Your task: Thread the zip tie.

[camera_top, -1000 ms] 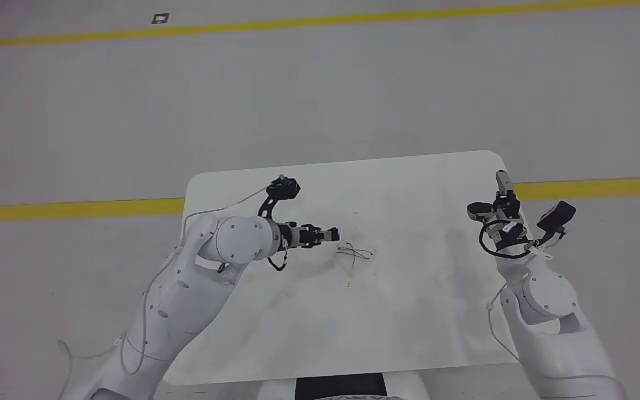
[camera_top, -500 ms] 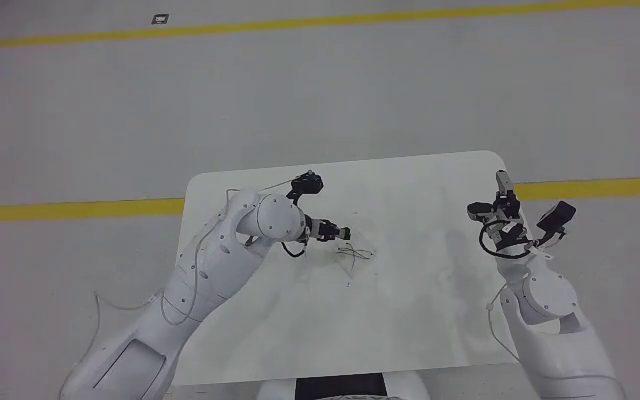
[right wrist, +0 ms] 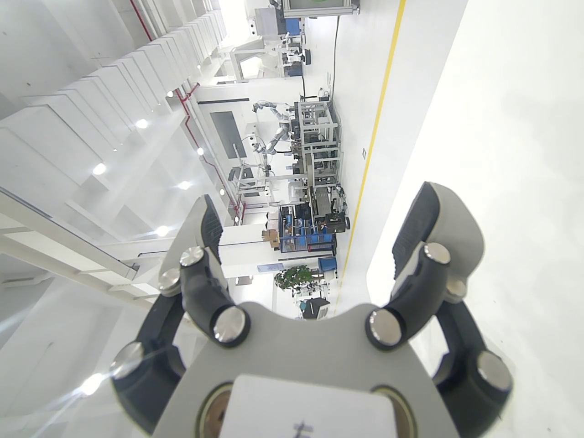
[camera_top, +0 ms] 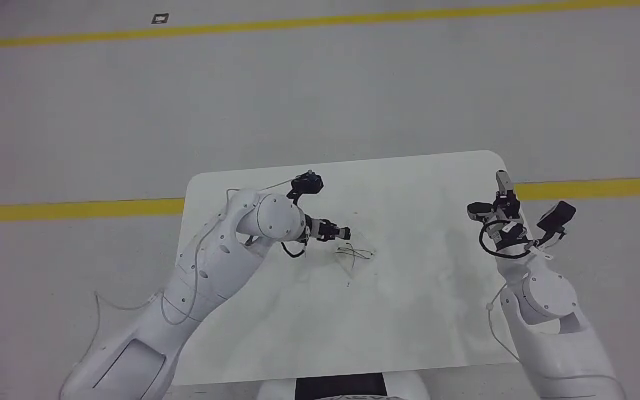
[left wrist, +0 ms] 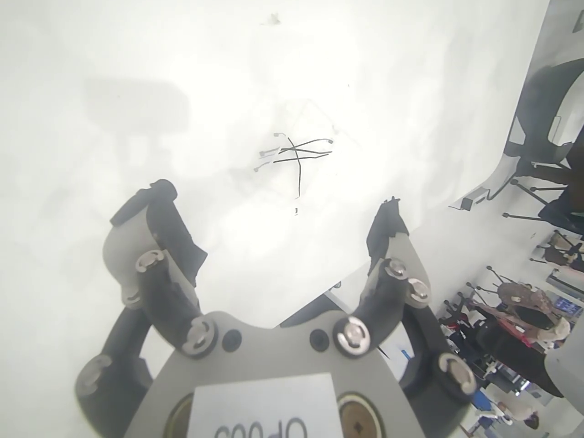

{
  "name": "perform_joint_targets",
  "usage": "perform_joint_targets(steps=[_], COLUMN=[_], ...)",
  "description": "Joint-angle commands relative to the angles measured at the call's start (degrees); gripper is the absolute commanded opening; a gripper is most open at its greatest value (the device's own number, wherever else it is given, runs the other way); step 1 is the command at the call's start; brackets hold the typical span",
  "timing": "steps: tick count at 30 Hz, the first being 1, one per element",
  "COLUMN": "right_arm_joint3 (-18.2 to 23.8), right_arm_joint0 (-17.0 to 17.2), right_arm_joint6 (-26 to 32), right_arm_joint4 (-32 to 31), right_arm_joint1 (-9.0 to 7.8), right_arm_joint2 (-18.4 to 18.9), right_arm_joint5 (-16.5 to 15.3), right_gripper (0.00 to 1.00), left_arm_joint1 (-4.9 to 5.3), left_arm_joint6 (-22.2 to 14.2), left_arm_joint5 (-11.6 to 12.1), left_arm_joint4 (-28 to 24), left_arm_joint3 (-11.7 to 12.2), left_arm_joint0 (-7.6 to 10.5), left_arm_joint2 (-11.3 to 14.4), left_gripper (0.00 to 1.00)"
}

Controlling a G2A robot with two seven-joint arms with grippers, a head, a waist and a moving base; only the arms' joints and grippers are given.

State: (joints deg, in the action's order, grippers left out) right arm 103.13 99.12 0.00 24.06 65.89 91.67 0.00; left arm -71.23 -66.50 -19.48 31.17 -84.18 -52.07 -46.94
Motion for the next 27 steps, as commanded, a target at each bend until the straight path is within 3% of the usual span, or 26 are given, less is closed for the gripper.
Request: perform_joint_targets(steps=[1, 5, 8, 11, 23, 27], right_arm_joint3=[0.00, 0.00, 0.00, 0.00, 0.00, 0.00], right_arm_joint0=[0.00, 0.00, 0.00, 0.00, 0.00, 0.00], right_arm_joint6=[0.00, 0.00, 0.00, 0.00, 0.00, 0.00], right_arm_joint4=[0.00, 0.00, 0.00, 0.00, 0.00, 0.00], right_arm_joint1=[0.00, 0.00, 0.00, 0.00, 0.00, 0.00], right_arm_joint2=[0.00, 0.00, 0.00, 0.00, 0.00, 0.00], right_arm_joint5=[0.00, 0.00, 0.00, 0.00, 0.00, 0.00], right_gripper=[1.00, 1.00, 1.00, 1.00, 1.00, 1.00], left_arm_joint1=[-0.24, -1.59, -3.26, -5.42, -5.63, -5.87], left_arm_joint6=[0.09, -2.11, -4.56, -5.48, -5.42, -4.59], left_arm_joint5=[1.60, 0.00, 0.00, 0.00, 0.00, 2.26], left_arm_joint4=[0.87, 1.14, 4.27, 6.04, 6.34, 6.51], left_arm_joint3=[-1.65, -0.77, 0.95, 3.66, 3.83, 3.63], left_arm_joint0=[0.70, 4.41, 7.59, 9.05, 9.15, 9.54], left_arm_joint2=[1.38, 5.46, 9.85, 11.78, 11.83, 12.74], left_gripper=[1.00, 1.00, 1.00, 1.00, 1.00, 1.00])
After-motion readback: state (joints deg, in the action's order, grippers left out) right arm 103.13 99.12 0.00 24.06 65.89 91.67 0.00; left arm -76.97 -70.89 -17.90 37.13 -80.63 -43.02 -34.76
